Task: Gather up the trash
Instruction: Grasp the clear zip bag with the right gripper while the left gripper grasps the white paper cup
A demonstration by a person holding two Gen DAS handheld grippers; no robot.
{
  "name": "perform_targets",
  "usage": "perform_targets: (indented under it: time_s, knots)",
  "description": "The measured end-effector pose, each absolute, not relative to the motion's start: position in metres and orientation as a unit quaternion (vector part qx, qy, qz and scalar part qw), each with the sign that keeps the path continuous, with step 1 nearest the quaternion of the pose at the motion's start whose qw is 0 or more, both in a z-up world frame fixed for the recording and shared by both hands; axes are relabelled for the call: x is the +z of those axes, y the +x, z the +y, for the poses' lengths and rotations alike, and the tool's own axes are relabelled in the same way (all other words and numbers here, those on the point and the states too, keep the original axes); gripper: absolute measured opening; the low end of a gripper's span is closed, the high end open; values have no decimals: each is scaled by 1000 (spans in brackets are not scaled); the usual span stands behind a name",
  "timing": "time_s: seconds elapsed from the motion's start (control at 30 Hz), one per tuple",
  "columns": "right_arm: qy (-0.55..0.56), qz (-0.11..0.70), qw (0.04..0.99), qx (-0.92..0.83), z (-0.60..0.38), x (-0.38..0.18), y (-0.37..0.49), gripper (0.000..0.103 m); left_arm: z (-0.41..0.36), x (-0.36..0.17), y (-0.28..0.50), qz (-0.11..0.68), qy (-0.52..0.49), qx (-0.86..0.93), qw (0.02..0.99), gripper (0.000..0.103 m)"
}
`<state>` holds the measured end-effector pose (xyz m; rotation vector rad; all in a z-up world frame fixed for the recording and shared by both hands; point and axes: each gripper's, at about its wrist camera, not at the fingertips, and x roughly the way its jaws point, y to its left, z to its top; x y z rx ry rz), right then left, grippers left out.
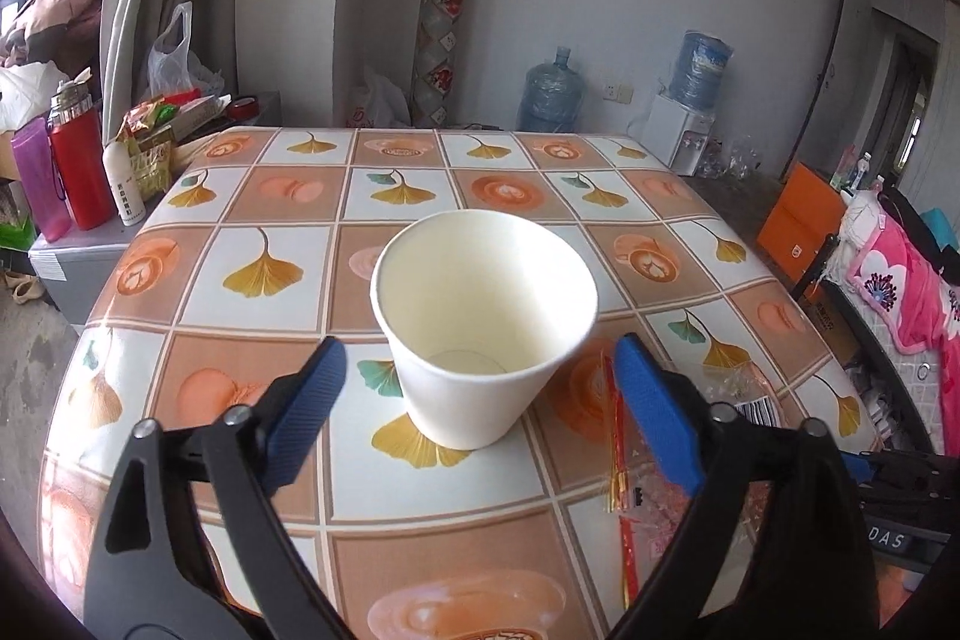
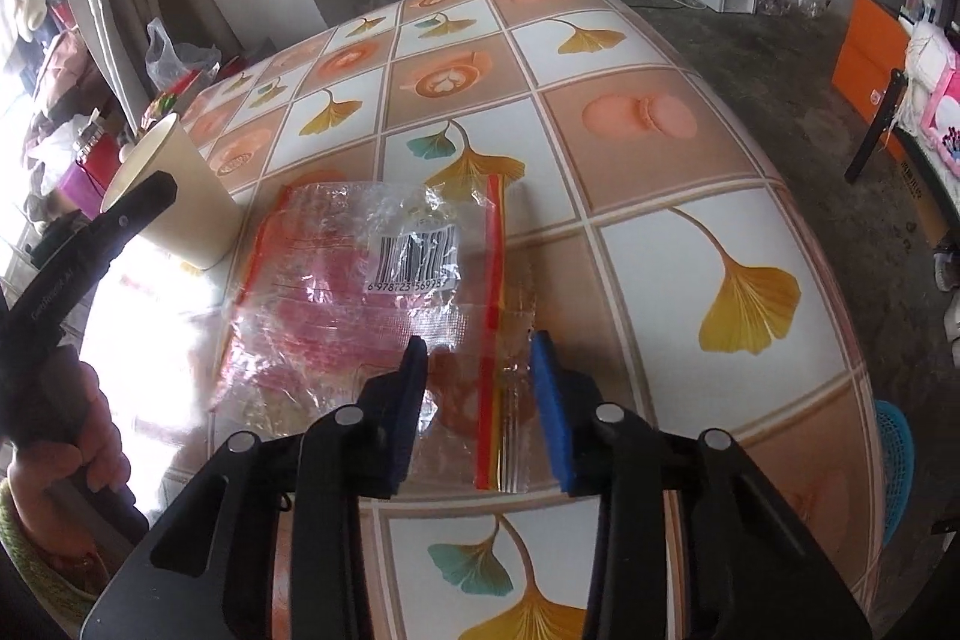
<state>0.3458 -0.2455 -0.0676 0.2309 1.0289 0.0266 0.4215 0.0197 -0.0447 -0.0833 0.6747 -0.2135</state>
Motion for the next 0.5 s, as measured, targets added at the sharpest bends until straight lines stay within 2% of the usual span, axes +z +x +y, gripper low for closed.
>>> perform_targets:
  time_s: [0.2, 0.5]
  knots:
    - [97, 489, 867, 2, -245, -68, 343, 23, 19, -49, 424, 340, -44, -104, 934, 58]
    - [115, 485, 867, 11, -252, -66, 338, 16, 20, -43, 419, 325, -44, -108, 939, 56]
